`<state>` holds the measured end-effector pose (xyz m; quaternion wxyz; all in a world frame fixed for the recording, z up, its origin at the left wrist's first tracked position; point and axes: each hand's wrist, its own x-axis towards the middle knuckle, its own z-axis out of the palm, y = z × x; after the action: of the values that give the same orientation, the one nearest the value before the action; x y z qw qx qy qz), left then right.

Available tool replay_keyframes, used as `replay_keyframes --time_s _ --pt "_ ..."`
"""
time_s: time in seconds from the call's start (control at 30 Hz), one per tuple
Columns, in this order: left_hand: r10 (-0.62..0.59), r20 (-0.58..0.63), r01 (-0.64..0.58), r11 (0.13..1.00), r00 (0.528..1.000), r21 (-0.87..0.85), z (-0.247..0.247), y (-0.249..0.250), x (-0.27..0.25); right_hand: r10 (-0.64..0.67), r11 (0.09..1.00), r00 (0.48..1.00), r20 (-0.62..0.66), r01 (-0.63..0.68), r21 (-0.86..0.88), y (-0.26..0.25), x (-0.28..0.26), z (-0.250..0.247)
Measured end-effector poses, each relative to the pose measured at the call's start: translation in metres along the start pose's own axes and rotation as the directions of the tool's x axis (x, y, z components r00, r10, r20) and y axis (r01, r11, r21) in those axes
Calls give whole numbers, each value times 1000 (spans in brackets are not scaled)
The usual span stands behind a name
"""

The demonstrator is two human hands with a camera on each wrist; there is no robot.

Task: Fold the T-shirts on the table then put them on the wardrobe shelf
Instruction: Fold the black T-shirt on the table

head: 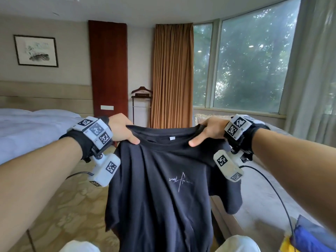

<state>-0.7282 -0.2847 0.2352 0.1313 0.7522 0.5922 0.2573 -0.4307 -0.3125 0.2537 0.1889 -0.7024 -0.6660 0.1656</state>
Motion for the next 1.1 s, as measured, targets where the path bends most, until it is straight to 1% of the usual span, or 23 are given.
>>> replay_keyframes --time_s 0.1,0.17,0.23,0.33,0.47,0.53,0.57,0.63,0.67,0.73,0.77,0.83,0.9,0.93,1.0,1.03,1.1 --pt "25 -57 -29 997 998 -67 0 -5 -5 -19 992 999 44 25 -127 0 3 4" --pt "30 -90 -38 995 996 -97 2 -10 -8 -14 991 1000 24 18 -136 3 5 7" --pt "43 -126 -50 997 991 -55 5 -17 -7 -12 997 1000 -14 11 -82 7 9 11" --pt "41 -179 -43 999 983 -6 13 -33 2 -7 1000 994 -109 10 26 12 15 19" --pt "49 -243 -24 994 969 105 21 -42 6 1 975 984 -180 39 221 20 21 30" --pt "31 -291 21 985 956 173 23 -42 4 19 953 981 -191 40 301 22 23 36" --pt "16 -313 61 970 950 237 25 -42 2 27 945 978 -205 41 324 24 26 39" --pt "-10 -333 135 925 943 354 30 -45 2 31 941 970 -241 53 335 28 33 47" --pt "-27 -343 159 919 939 361 33 -48 3 32 942 965 -262 58 330 30 38 52" --pt "-51 -370 165 945 928 283 40 -55 5 22 945 957 -289 75 319 35 46 63" --pt "-58 -388 156 962 920 225 44 -59 7 17 941 961 -275 78 329 35 49 67" --pt "-78 -411 138 983 908 120 50 -62 5 25 930 982 -188 46 365 35 54 76" --pt "-64 -390 108 990 919 91 53 -65 3 56 931 997 -46 -35 364 37 55 81" --pt "-46 -345 85 991 937 99 53 -67 2 83 925 996 24 -86 369 40 55 82" --pt "-58 -180 80 990 982 119 53 -73 3 135 899 976 171 -193 394 48 58 84" --pt "-89 -99 101 988 991 118 53 -76 3 143 894 969 201 -214 394 50 57 85" --pt "-156 8 155 985 988 69 51 -85 6 148 891 972 180 -210 402 53 62 88"
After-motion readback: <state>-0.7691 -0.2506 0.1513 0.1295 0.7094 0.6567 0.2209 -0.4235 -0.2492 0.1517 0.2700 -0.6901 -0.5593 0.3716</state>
